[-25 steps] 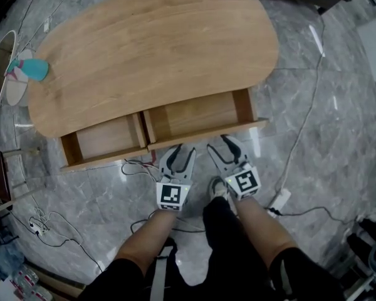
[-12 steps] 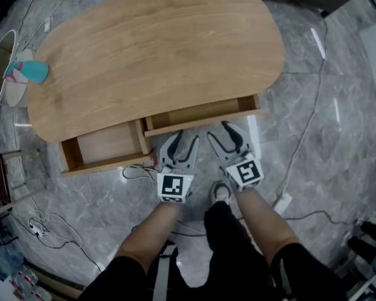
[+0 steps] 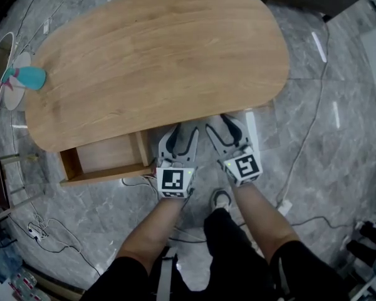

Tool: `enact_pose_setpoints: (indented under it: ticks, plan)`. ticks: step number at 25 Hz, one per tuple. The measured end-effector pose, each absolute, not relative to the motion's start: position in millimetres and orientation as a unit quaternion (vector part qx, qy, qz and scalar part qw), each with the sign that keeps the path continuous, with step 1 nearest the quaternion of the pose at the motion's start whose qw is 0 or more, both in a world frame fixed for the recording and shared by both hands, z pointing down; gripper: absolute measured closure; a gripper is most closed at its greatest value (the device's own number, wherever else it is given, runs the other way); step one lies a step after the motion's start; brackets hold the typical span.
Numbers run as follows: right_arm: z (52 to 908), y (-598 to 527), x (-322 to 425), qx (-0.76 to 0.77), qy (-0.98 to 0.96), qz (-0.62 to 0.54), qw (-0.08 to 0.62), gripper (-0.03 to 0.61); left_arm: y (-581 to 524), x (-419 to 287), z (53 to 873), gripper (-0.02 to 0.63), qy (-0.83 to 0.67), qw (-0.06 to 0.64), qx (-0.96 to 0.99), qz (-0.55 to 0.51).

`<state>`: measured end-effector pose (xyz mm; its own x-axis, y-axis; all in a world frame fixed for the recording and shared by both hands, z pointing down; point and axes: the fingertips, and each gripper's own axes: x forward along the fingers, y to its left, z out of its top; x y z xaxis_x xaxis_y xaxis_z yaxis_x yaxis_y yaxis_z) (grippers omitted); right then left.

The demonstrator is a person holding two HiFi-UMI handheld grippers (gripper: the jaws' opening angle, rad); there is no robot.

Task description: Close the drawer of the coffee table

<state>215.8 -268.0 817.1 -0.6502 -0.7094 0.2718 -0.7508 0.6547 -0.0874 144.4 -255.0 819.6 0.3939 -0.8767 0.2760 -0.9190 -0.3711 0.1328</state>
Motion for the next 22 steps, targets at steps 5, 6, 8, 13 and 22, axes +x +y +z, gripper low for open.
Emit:
enact_pose_setpoints:
  ticks: [5,6,8,13,22]
  plan:
    - [815.9,-283.2,211.5,0.404,-0.905,0.092,0.1,0.382,-271.2,141.7,815.3,0.439,-0.556,0.141,0.817,0.06]
    - [815.5,-286.0,211.3,0.404,-0.905,0.091,0.099,0.382,-273.9,141.6,815.4,0.439,-0.556,0.138,0.817,0.061]
    - [816.0,-291.8,211.5,0.404,-0.905,0.088,0.1,0.382,-279.6,141.1,816.7,0.439,-0.556,0.131,0.818,0.066]
    - [813.9,-301.1,213.1,0.409,-0.904,0.088,0.088,0.385,-286.3,139.4,818.8,0.44,-0.56,0.119,0.816,0.073]
    - [812.7,-257.5,218.6,0.408,-0.899,0.116,0.107,0.383,-247.6,144.6,833.0,0.43,-0.547,0.182,0.813,0.078]
